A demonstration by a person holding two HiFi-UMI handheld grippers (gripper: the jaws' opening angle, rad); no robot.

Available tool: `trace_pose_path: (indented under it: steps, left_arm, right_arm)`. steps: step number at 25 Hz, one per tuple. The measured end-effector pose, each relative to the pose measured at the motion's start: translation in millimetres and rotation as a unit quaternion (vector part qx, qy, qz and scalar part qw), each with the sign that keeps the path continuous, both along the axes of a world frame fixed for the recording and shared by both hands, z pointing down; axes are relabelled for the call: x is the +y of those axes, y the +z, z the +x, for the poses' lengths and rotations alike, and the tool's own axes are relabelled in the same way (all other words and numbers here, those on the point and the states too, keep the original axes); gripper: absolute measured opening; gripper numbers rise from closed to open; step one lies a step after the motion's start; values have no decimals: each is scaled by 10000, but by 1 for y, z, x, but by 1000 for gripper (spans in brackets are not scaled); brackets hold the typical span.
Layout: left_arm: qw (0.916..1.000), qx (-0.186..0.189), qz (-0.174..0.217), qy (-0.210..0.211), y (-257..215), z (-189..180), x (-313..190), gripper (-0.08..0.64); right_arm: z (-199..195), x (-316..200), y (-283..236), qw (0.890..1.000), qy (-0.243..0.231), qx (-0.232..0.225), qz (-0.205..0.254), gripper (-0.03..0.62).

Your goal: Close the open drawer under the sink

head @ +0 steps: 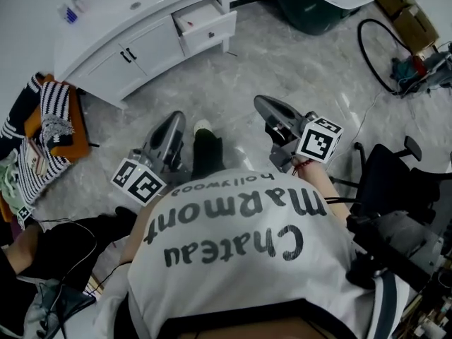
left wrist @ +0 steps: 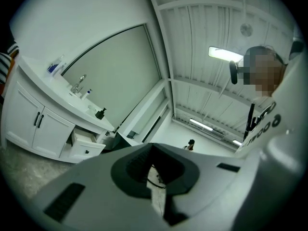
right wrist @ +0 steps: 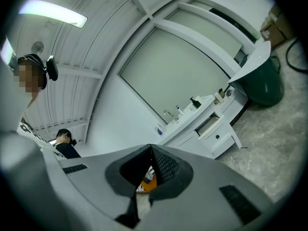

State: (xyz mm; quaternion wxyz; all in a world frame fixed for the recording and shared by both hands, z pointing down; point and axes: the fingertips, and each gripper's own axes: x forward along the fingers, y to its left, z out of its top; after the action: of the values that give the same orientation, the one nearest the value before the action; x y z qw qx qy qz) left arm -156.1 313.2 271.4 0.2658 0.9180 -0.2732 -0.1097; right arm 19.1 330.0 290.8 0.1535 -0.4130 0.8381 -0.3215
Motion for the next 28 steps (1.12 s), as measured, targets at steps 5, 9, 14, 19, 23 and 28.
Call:
trace_pose_path:
  steps: [5, 9, 14, 19, 23, 28]
  left_arm:
    - [9997, 18, 84, 242, -4, 27, -26, 9]
    - [9995, 23, 20, 324, -11, 57, -74, 9]
    - [9992, -73, 28, 400, -8, 59, -112, 9]
    - [9994, -93, -102, 327, -16, 50, -173, 8]
    - [9991, -177, -134, 353, -24, 47, -221, 9]
    - [9983, -290, -138, 477, -18, 44, -275, 9]
  right_arm:
    - [26, -12, 0, 9996, 293, 6, -21, 12]
    - [48, -56, -5, 9995, 255, 76, -183, 12]
    - [51, -101, -8, 9995, 276, 117, -119, 12]
    - [45, -158, -15, 9996, 287, 40, -68, 12]
    - [35, -203, -22, 9996, 263, -54, -132, 12]
    - [27, -256, -13, 9989, 330, -182, -271, 12]
